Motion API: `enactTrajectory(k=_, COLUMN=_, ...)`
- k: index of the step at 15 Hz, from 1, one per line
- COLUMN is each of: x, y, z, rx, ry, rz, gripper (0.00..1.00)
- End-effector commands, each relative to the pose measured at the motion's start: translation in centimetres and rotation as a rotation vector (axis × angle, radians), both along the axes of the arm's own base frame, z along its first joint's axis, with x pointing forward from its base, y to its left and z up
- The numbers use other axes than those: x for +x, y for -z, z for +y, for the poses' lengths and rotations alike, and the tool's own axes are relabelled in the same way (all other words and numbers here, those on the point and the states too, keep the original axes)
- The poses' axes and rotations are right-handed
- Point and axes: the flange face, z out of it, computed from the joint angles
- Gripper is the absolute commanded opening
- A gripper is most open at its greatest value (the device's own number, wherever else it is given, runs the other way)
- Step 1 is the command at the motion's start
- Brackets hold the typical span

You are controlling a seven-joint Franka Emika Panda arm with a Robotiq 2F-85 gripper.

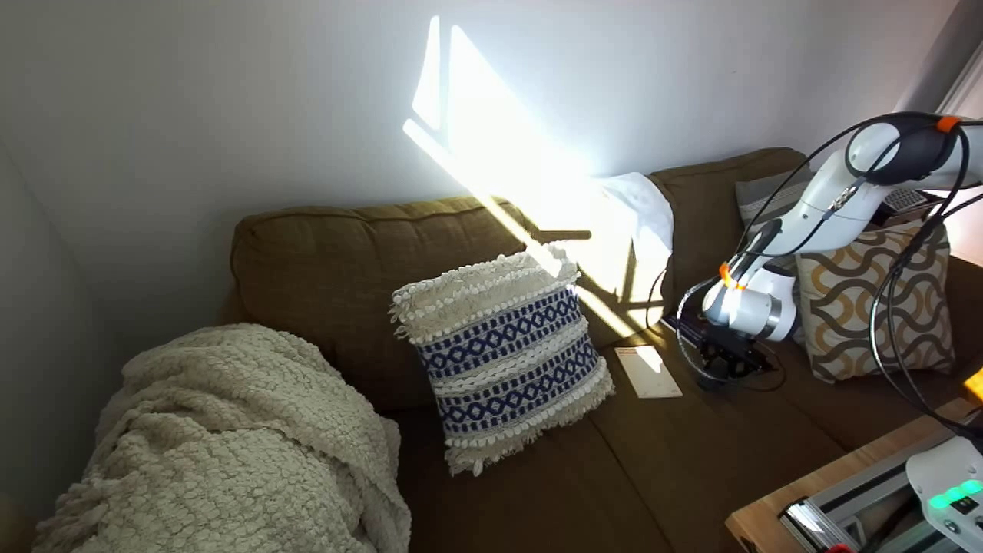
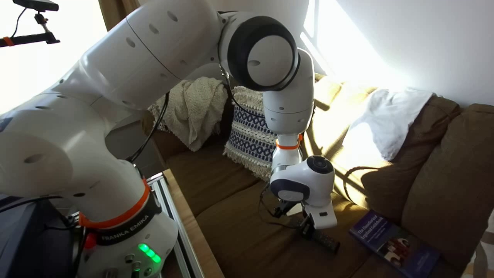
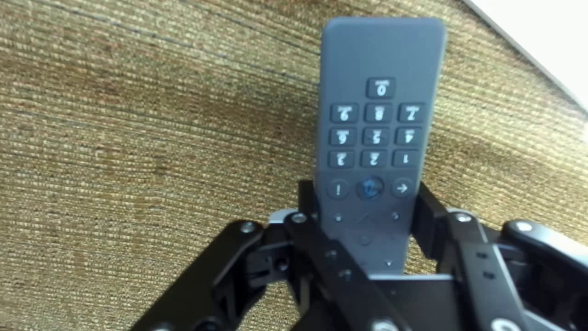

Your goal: Twist the remote control

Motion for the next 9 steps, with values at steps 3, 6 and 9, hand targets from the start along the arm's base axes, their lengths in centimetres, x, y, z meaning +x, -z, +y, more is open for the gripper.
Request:
enactTrajectory(k=3, x=-0.20, y=1.01, z=0.67, rx=-0.011, ry=0.068, rz=0.006, gripper=0.26)
enactTrajectory(k=6, x=-0.45, y=0.91, z=0.81, rx=-0.028, ry=0.095, rz=0.009, gripper=0.26)
enactTrajectory(k=9, x=-0.88, y=0.74, z=0.51, rx=-0.060, ry=0.146, rz=0.010, gripper=0.26)
